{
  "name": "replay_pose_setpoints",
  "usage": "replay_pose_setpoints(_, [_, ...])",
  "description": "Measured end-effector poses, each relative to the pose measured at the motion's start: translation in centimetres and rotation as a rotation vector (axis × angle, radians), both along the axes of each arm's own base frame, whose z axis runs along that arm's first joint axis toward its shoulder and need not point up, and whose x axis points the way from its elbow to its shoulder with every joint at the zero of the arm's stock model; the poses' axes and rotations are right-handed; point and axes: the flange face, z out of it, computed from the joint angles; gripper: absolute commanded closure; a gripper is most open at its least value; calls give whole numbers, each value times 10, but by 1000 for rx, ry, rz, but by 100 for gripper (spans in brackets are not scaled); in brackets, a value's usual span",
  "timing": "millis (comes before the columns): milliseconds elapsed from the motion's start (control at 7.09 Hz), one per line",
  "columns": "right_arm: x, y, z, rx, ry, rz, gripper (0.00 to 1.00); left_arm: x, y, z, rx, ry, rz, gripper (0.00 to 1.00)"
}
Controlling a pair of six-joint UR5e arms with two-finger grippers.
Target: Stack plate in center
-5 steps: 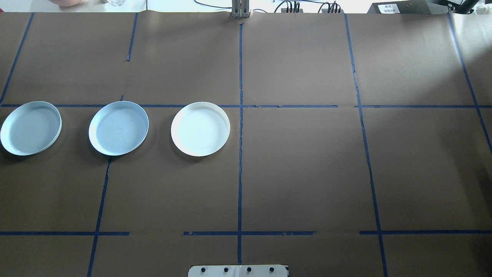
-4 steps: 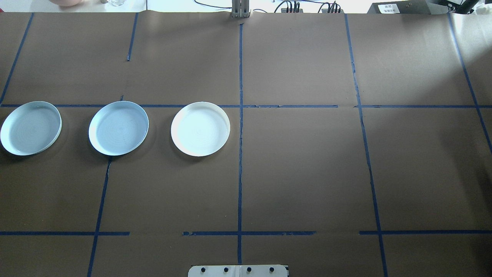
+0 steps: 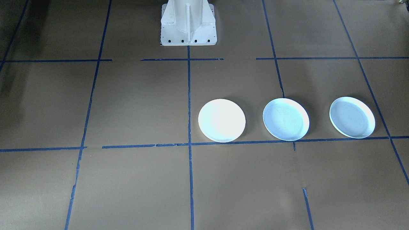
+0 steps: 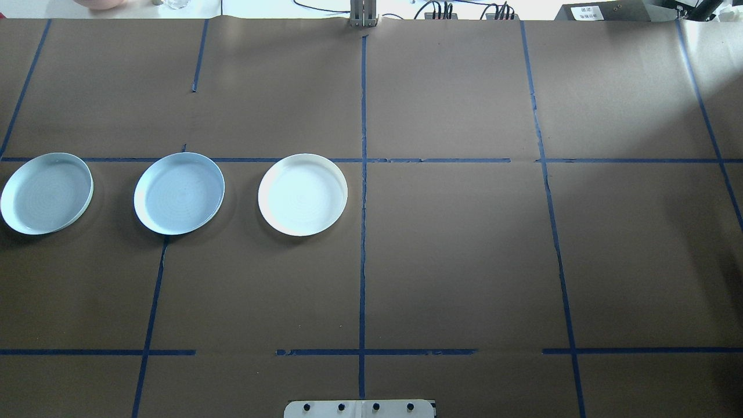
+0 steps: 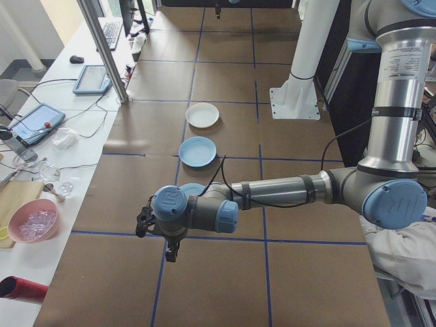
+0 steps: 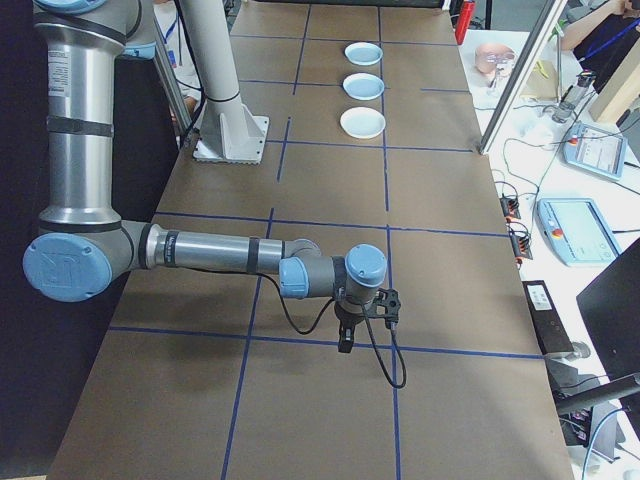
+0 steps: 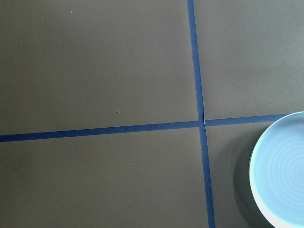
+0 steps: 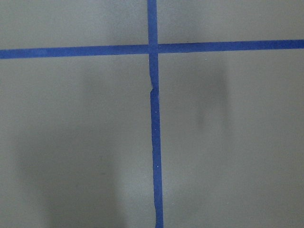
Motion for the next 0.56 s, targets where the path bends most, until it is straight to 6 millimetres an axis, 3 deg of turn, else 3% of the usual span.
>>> replay_pose_setpoints(564, [0,0,0,0,0,0,0,6,-12,-12,25,3,10,0])
